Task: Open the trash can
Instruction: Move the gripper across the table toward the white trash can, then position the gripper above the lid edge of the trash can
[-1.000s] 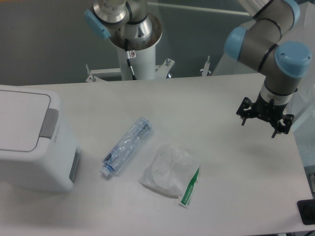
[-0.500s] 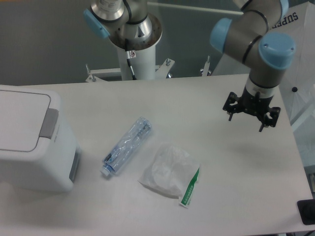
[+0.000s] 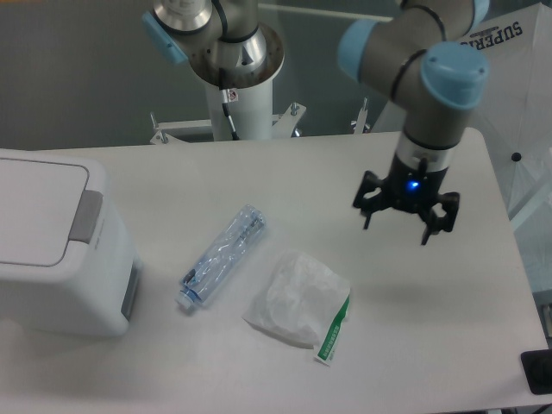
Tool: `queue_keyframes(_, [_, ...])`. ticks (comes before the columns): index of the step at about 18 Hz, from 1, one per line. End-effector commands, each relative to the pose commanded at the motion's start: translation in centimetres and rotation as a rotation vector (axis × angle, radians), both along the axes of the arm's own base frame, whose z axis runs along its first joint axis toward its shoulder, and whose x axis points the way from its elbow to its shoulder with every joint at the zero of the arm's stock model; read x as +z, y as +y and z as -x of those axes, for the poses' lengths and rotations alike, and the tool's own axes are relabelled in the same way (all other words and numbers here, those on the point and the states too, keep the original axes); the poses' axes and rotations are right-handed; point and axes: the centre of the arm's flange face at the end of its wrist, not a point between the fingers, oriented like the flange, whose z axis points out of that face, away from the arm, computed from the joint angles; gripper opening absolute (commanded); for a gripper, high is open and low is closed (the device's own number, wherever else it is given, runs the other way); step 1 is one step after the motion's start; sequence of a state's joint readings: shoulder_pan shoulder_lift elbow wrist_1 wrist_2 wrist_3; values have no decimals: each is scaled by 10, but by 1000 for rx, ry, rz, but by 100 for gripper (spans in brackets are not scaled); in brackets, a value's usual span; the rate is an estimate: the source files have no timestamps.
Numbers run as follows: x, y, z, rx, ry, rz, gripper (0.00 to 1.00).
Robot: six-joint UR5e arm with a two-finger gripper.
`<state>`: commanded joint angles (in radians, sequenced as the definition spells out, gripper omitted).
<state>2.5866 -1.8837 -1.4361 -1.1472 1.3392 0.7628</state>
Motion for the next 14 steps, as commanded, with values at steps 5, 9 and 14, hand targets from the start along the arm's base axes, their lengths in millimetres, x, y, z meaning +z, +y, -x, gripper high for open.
queue_keyframes(5, [28, 48, -46, 61, -76, -74, 100])
queue_keyframes(9, [39, 82, -91, 109, -161, -128, 100])
queue_keyframes(14, [59, 109, -154, 128, -225, -160, 100])
